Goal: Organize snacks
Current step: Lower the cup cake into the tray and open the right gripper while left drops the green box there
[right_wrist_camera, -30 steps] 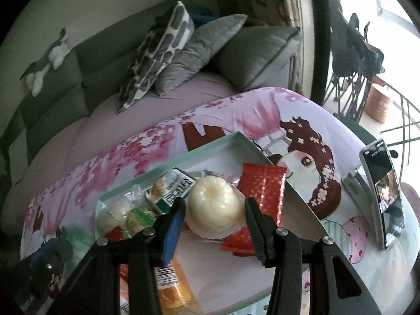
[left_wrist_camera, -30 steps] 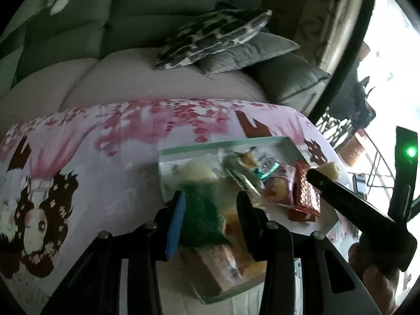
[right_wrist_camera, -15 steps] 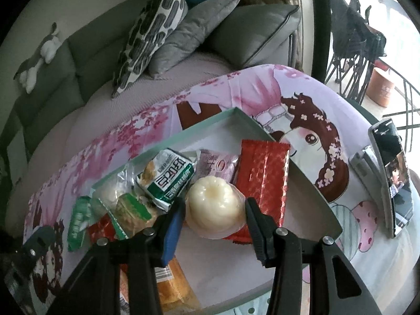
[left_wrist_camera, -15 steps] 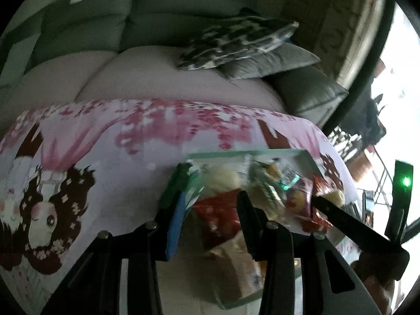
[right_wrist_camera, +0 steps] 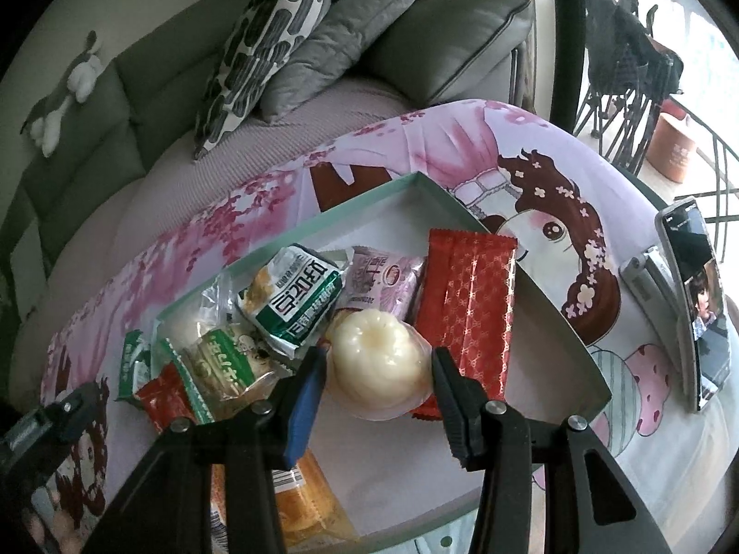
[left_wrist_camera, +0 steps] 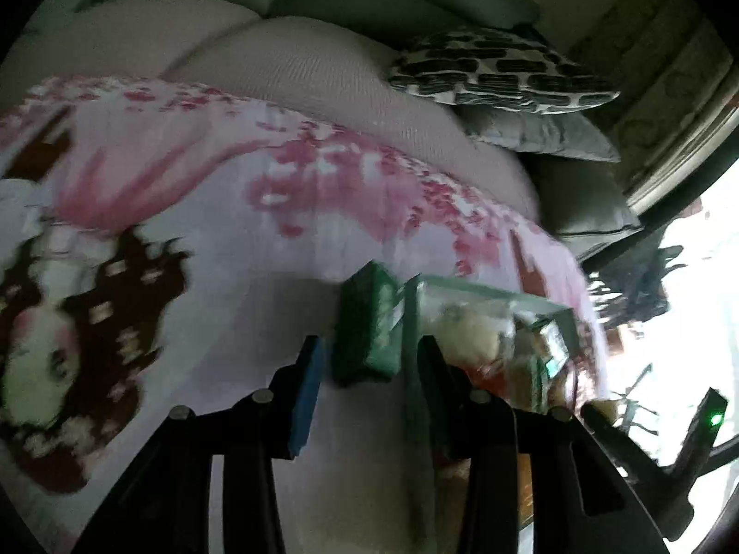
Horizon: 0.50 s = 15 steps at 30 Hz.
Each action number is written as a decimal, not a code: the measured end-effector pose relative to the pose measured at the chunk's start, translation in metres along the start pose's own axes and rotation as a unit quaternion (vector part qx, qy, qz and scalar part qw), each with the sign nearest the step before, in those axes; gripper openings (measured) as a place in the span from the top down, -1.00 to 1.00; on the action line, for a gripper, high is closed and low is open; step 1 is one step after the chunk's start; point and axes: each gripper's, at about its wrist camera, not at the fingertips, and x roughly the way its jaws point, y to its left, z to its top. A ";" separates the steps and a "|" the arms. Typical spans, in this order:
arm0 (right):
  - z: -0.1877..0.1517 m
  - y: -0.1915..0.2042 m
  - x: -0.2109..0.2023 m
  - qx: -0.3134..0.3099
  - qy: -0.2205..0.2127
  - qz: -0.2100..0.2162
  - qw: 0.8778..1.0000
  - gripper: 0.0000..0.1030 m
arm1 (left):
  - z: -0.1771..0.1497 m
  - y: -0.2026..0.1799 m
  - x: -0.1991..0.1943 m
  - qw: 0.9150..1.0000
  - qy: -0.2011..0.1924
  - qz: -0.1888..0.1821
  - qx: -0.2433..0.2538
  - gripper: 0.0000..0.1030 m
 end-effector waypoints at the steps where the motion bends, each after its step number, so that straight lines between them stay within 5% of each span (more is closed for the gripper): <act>1: 0.000 0.000 0.000 0.000 0.001 0.000 1.000 0.04 | 0.003 0.003 0.008 1.000 0.007 -0.007 -0.009 0.17; 15: 0.000 0.001 0.006 0.001 0.015 0.002 1.000 0.04 | 0.008 0.003 0.064 0.998 0.054 0.045 -0.003 0.18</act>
